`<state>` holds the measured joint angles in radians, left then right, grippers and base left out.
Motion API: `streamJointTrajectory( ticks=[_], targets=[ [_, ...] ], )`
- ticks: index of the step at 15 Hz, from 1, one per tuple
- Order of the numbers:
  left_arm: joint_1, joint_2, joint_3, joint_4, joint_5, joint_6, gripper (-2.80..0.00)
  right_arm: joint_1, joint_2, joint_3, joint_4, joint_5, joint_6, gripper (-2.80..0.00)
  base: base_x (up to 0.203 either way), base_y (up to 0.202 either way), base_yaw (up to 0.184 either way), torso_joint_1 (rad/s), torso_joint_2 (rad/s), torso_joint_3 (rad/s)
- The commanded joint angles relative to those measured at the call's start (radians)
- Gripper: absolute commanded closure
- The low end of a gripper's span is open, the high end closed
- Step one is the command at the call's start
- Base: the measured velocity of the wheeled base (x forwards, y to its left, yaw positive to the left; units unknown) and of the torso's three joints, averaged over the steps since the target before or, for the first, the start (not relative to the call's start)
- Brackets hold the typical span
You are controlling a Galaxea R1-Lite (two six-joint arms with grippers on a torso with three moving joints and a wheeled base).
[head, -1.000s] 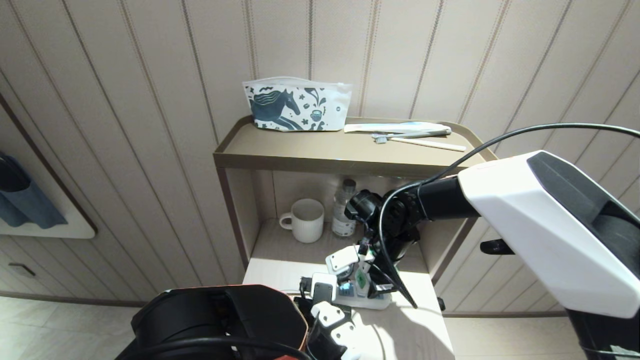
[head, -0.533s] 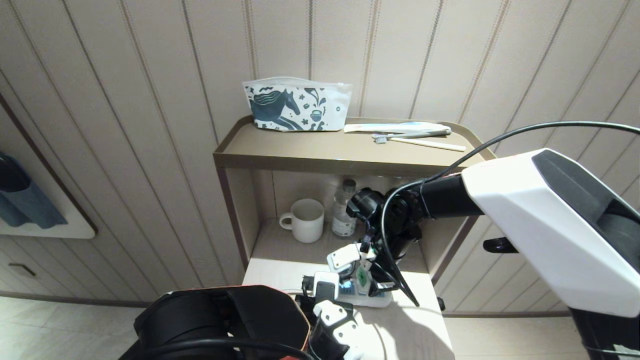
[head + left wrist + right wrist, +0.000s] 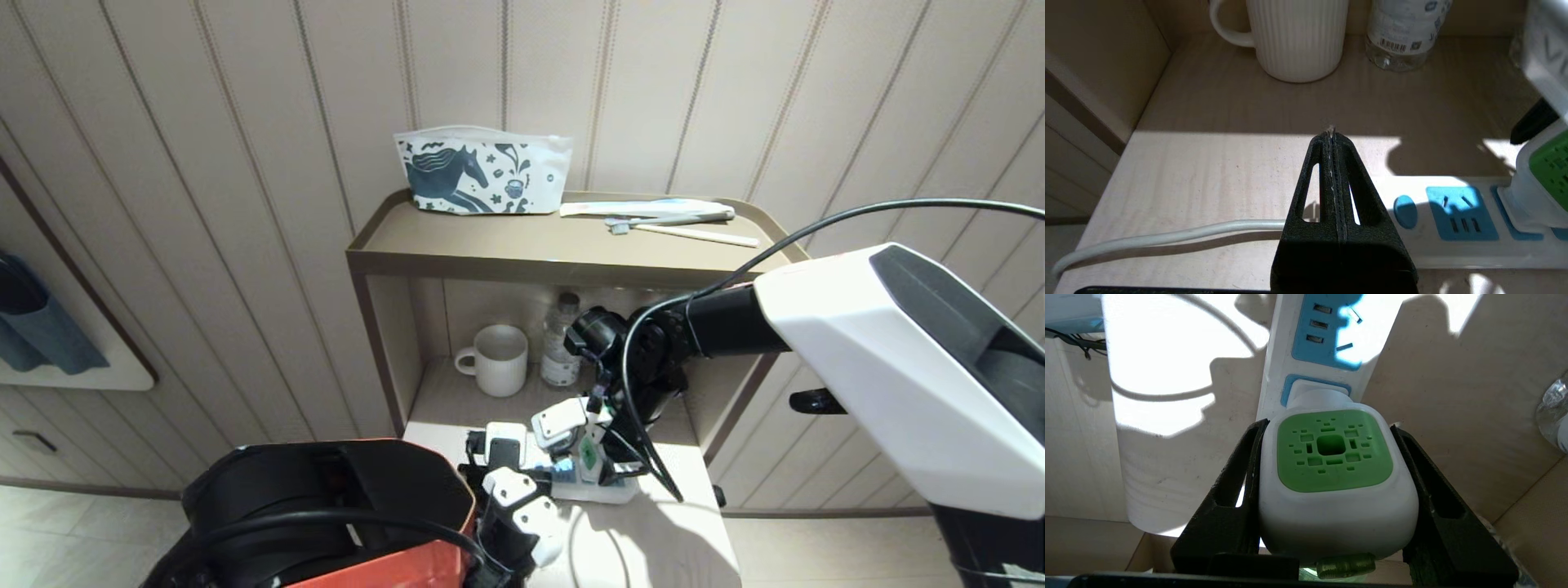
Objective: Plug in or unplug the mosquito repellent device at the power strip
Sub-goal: Hold the socket with your left hand and unplug it with your right hand
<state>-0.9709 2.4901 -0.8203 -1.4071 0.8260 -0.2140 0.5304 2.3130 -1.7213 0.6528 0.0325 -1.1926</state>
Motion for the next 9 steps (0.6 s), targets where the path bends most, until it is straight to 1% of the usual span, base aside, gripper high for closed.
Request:
streamJointTrajectory(
  ticks=[1, 4, 9],
  targets=[
    [0.004, -0.044, 0.023, -0.015, 0.005, 0.0, 0.0, 0.0, 0.003, -0.003, 0.002, -0.002, -0.007, 0.0, 0.0, 0.0, 0.0, 0.0, 0.0, 0.0],
    [-0.003, 0.015, 0.001, -0.004, 0.003, 0.003, 0.0, 0.0, 0.005, -0.001, -0.032, -0.002, -0.007, 0.0, 0.0, 0.0, 0.0, 0.0, 0.0, 0.0],
    [-0.003, 0.022, 0.001, 0.048, 0.009, 0.001, 0.0, 0.002, 0.0, -0.012, -0.032, -0.002, -0.005, 0.0, 0.0, 0.0, 0.0, 0.0, 0.0, 0.0]
  ],
)
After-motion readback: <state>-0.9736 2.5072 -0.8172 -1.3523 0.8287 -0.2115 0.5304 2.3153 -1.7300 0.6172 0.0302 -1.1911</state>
